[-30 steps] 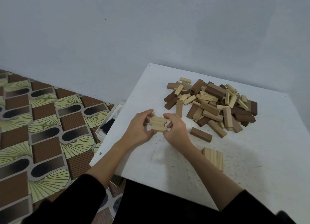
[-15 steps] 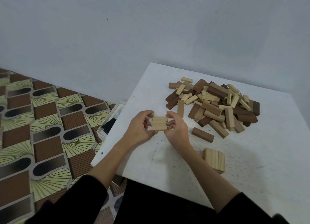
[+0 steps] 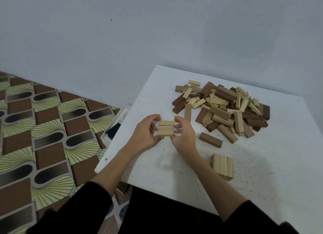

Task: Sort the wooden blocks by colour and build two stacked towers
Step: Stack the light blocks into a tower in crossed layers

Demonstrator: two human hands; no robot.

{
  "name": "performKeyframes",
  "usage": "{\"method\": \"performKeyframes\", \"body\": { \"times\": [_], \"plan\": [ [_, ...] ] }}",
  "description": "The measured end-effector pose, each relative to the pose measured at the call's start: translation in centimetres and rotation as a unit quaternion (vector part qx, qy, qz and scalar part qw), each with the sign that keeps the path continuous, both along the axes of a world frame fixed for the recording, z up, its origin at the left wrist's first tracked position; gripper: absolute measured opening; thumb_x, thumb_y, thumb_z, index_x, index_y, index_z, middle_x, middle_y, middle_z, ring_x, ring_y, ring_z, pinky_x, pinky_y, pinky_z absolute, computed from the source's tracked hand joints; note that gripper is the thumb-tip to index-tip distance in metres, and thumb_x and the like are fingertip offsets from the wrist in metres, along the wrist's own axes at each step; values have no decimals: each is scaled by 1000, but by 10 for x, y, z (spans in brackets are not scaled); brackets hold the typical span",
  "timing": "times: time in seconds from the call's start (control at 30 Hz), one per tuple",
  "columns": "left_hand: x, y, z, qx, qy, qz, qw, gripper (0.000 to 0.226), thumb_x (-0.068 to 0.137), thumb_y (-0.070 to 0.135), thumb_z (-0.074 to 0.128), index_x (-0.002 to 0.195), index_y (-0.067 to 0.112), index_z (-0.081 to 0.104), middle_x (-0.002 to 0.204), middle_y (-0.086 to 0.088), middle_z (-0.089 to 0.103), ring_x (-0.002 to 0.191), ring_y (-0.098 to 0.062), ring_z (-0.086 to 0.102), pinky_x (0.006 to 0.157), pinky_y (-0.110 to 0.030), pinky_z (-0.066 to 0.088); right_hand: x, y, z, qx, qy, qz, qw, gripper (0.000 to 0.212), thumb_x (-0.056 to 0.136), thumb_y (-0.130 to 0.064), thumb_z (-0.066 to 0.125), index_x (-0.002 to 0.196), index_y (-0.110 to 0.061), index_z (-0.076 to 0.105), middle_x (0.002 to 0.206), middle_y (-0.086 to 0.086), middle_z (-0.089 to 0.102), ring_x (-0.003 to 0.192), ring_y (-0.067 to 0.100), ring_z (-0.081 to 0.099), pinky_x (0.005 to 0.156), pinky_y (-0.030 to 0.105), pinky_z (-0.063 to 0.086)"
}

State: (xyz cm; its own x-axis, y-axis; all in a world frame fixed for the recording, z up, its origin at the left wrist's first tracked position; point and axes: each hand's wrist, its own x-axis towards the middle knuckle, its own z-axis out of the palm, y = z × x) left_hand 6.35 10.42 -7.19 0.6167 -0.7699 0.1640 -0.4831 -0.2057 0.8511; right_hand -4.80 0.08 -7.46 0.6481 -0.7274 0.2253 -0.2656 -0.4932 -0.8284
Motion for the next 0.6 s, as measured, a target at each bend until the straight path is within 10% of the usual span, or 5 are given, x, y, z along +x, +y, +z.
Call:
{"method": "performKeyframes", "body": {
  "times": [0.6],
  "plan": [
    [1,0,-3,8,-6,7,1000,61,65,6,82,120,14,57,91,6,57,73,-10,50,64,-8,41,-2,-1,-2,-32,7,14,999,53,70,11,68,120,1,54,113,13,56,89,14,50,71,3,41]
  ]
}}
